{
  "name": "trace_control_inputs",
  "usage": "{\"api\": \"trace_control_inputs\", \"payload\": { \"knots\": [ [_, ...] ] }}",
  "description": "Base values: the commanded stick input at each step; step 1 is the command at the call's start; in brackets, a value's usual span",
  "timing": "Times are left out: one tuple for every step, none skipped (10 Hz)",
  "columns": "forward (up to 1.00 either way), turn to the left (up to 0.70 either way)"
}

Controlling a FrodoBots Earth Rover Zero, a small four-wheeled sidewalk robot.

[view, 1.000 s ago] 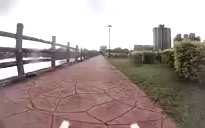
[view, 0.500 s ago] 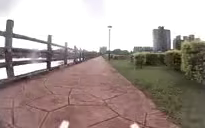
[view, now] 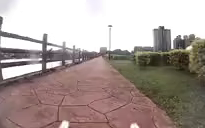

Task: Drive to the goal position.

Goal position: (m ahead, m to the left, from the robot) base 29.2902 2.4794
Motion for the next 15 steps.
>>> {"api": "trace_control_inputs", "payload": {
  "knots": [
    [0.70, 0.00],
    [0.70, 0.00],
    [0.70, 0.00],
    [0.70, 0.00],
    [0.70, 0.00],
    [0.70, 0.00],
    [0.70, 0.00],
    [0.70, 0.00],
    [0.70, 0.00],
    [0.70, 0.00],
    [0.70, 0.00],
    [0.70, 0.00],
    [0.70, 0.00],
    [0.70, 0.00],
    [0.70, 0.00]
  ]
}}
